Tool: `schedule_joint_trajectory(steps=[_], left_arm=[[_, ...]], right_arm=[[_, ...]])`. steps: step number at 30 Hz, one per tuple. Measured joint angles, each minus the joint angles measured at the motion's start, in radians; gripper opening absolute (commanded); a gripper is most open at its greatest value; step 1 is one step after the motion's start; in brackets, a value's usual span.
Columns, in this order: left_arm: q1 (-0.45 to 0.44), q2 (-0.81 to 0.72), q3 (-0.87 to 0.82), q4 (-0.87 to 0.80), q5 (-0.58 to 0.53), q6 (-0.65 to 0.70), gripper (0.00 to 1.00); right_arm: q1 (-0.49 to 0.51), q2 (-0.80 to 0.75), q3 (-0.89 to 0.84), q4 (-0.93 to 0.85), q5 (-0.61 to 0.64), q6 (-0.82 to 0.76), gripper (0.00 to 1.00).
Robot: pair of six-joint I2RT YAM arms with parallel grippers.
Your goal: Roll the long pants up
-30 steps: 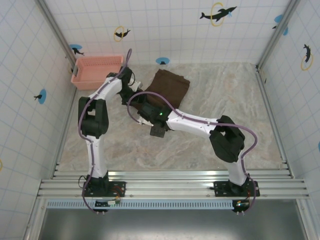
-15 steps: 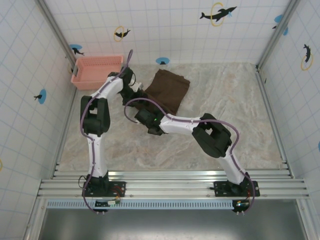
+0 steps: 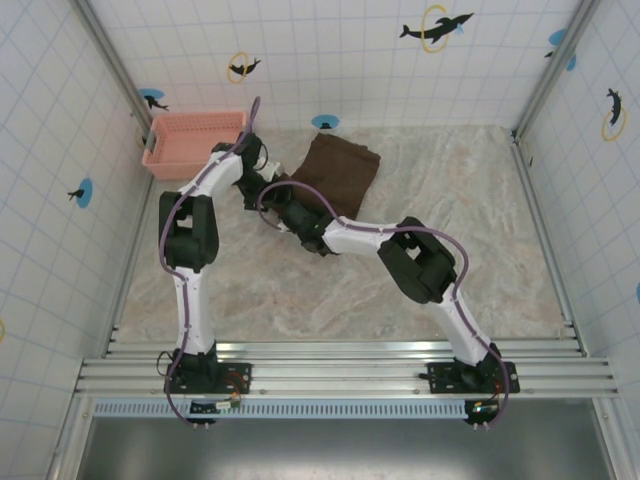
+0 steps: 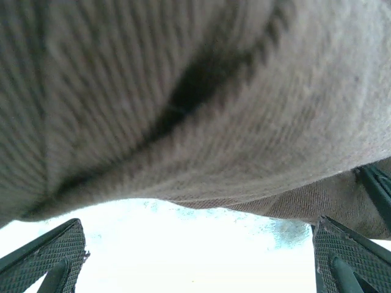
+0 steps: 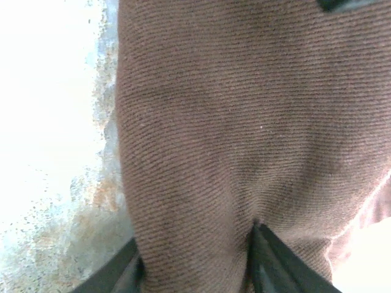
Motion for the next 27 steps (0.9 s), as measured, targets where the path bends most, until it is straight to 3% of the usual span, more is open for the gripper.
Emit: schedule_joint_trajectory(steps=[11, 17, 27], left_arm=[[0.002, -0.003, 0.0, -0.041, 0.056, -0.003, 0.98], [0.008, -0.059, -0.002, -0.056, 0.054, -0.004, 0.97], [0.048, -0.229, -0.012, -0.042, 0.042, -0.032, 0.97]], right_arm=[[-0.113, -0.058, 0.035, -0.149, -0.369, 0.029, 0.3], [-0.192, -0.03, 0.166, -0.369, -0.715, 0.112, 0.28], [-0.256, -0.008, 0.169, -0.563, -1.261, 0.28, 0.26]])
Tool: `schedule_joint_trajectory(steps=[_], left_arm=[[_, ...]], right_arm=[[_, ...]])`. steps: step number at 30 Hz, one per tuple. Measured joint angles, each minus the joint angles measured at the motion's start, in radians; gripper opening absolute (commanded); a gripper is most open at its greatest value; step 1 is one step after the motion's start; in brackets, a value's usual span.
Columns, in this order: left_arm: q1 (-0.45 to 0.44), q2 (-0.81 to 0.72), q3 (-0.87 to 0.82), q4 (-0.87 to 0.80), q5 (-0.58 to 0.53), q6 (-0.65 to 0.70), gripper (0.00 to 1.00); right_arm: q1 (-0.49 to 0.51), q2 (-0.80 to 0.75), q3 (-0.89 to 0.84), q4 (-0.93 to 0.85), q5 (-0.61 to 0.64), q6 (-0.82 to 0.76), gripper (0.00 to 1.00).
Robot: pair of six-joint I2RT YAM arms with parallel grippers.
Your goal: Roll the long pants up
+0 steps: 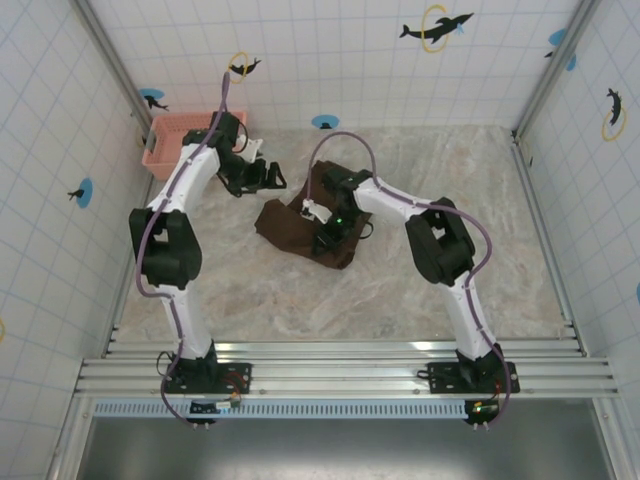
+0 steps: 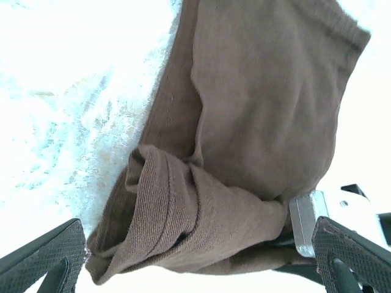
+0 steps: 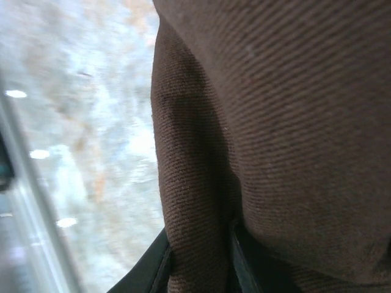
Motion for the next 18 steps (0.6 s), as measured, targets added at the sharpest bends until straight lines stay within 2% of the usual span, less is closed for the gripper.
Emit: schedule_joint_trajectory(steps=[3, 8, 14, 18], left_arm=[[0.0, -0.025, -0.034, 0.018, 0.001, -0.006, 0.97], [0.0, -0.074, -0.157, 0.045, 0.009, -0.024, 0.97], [0.0, -0.219, -0.34, 0.064, -0.027, -0.019, 0.98], [0.0, -0.303, -0.373, 0.071, -0.039, -0.016, 0.98]], right_arm=[[-0.034, 0.0, -0.033, 0.013, -0.114, 0.067, 0.25], [-0.084, 0.0, -0.088, 0.072, -0.233, 0.178, 0.23], [-0.119, -0.001, -0.201, 0.292, -0.371, 0.426, 0.22], [-0.128, -0.013, -0.257, 0.424, -0.415, 0.573, 0.21]])
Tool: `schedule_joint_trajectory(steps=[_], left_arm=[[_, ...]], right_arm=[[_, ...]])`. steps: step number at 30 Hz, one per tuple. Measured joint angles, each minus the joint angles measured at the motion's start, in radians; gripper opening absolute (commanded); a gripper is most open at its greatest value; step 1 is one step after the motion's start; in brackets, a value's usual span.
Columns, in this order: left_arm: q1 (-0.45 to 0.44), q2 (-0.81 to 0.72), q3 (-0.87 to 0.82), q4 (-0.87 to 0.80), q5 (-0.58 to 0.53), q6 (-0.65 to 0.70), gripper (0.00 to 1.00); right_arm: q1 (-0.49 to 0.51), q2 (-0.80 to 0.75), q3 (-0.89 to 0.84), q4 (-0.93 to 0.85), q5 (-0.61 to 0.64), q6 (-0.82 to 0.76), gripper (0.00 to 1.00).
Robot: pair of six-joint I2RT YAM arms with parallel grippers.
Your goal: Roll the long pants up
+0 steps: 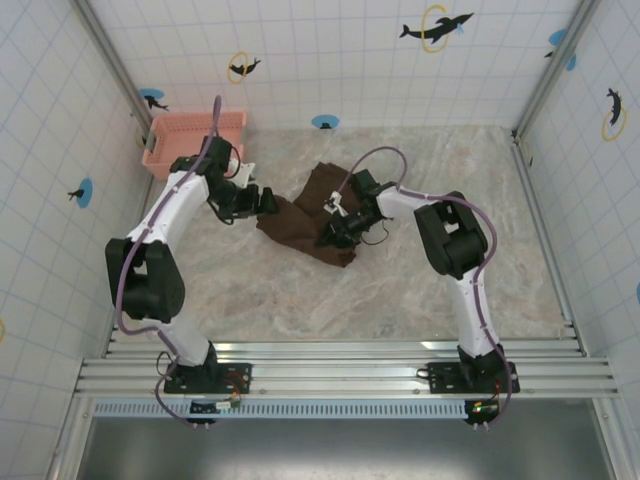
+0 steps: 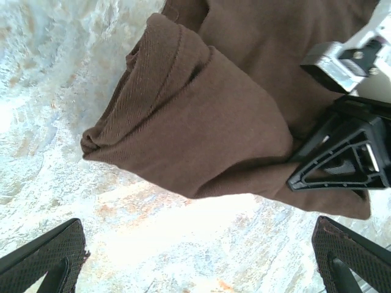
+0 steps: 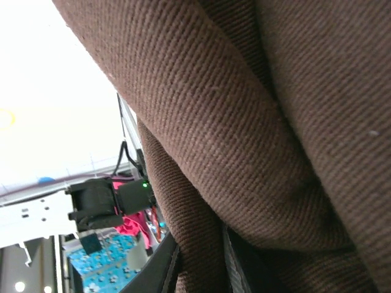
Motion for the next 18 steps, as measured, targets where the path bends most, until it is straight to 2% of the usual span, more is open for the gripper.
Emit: schedule_joint_trajectory(steps=[5, 8, 13, 18], left_arm=[[-0.014, -0.023, -0.009, 0.007, -0.032, 0.026, 0.97], [-0.032, -0.047, -0.09, 0.032, -0.064, 0.026, 0.97], [-0.039, -0.052, -0.232, 0.051, -0.072, -0.018, 0.97], [-0.039, 0.002, -0.242, 0.106, -0.031, -0.114, 0.97]], right_arm=[[0.001, -0.026, -0.018, 0.061, -0.013, 0.092, 0.2], [0.003, -0.043, -0.017, 0.066, -0.018, 0.113, 0.19], [0.008, -0.046, 0.032, -0.031, -0.018, 0.061, 0.19], [0.013, -0.046, 0.056, -0.08, -0.018, 0.022, 0.19]])
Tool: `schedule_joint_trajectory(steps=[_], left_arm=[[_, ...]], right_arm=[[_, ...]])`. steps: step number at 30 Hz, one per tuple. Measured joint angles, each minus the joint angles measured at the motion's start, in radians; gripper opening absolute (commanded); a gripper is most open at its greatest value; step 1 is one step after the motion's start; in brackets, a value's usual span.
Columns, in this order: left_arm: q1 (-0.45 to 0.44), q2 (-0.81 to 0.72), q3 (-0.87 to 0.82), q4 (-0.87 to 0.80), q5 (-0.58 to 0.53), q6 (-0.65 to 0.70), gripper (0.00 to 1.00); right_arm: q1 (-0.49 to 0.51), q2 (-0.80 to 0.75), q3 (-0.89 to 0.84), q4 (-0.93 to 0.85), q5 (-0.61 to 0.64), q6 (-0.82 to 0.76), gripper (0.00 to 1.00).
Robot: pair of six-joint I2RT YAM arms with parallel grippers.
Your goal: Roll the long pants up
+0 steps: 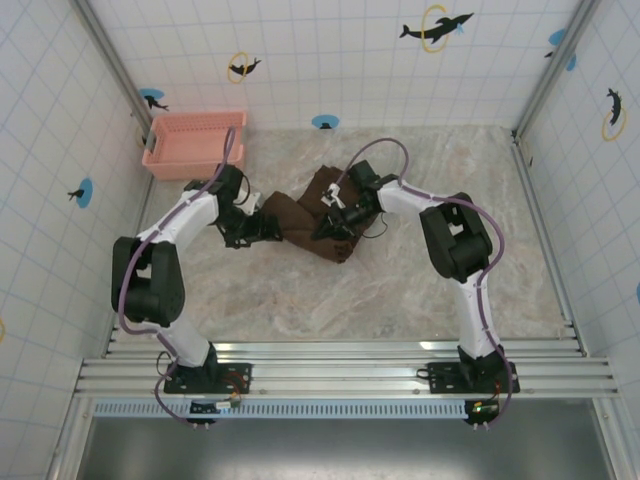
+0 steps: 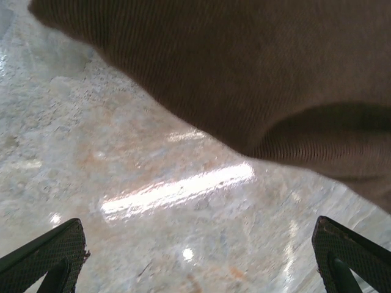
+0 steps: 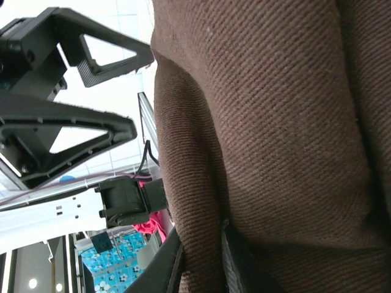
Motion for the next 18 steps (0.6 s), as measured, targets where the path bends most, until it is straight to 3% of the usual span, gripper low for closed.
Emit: schedule_joint_trajectory(steps=[10, 18], left_arm=[[-0.01, 0.052, 0.013, 0.197, 0.155, -0.224, 0.97], [-0.073, 0.173, 0.093, 0.192, 0.175, -0.277, 0.97]], right_arm=[[0.001, 0.0, 0.014, -0.056, 0.0, -0.047, 0.18], [0.0, 0.001, 0.039, -0.076, 0.0, -0.062, 0.18]])
